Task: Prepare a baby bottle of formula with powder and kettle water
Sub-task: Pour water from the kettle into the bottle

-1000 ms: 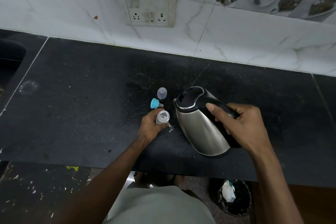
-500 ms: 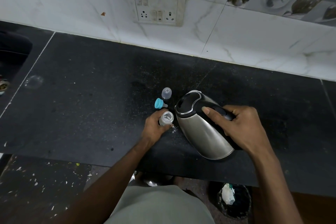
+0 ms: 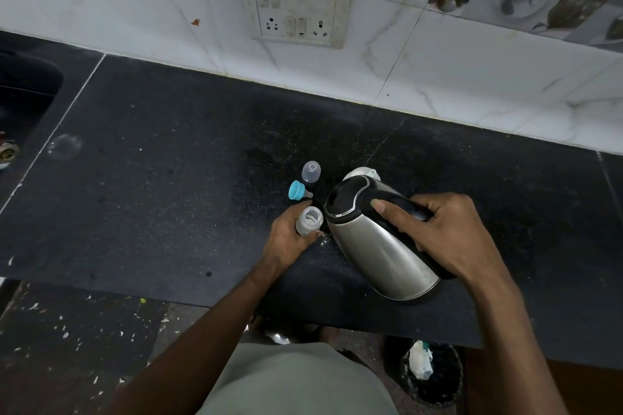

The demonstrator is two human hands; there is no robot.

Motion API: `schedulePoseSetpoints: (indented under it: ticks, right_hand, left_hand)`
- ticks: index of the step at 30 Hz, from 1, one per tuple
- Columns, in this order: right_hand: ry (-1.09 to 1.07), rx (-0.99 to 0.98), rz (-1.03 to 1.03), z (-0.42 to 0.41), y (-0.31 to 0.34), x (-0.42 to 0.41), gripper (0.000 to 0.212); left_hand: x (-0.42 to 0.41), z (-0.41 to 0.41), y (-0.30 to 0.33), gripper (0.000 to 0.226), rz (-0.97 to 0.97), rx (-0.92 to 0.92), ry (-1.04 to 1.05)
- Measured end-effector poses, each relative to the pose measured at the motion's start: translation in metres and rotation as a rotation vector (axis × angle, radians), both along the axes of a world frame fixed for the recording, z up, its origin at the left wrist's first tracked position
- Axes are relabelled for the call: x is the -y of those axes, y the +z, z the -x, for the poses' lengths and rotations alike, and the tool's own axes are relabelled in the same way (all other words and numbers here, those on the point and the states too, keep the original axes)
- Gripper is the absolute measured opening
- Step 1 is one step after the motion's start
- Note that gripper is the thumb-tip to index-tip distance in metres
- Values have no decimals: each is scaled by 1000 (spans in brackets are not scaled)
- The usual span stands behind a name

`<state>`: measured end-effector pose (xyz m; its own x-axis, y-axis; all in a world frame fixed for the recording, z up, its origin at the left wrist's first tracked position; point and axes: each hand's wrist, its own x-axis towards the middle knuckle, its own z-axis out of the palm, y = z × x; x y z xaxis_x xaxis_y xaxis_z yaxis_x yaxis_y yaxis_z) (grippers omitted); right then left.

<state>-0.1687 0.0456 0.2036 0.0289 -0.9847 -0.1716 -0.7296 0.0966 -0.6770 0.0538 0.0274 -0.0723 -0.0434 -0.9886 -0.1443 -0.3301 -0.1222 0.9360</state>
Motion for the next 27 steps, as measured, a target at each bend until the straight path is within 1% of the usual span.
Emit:
schedulePoseSetpoints:
  ticks: [2, 5, 7, 10, 11, 19, 27]
  right_hand:
    - [8, -14, -26, 0, 0, 2, 65]
    - [21, -17, -68, 0, 2, 4, 69]
    - [31, 2, -89, -2, 5, 5, 61]
    - [49, 32, -109, -6, 13, 5, 39]
    - [52, 41, -114, -8, 15, 5, 37]
    - [53, 18, -129, -10, 18, 5, 37]
    - [47, 15, -127, -10, 23, 4, 36]
  left_hand:
    - [0, 0, 1, 59, 1, -2, 28]
    - [-1, 2, 3, 54, 25, 7, 53]
    - [-3, 2, 3, 54, 38, 9, 56]
    - [-4, 2, 4, 53, 46, 10, 46]
    - [-4, 2, 4, 54, 42, 12, 44]
    - [-4, 1, 8, 51, 42, -10, 22]
    - [-4, 0, 5, 52, 34, -23, 19]
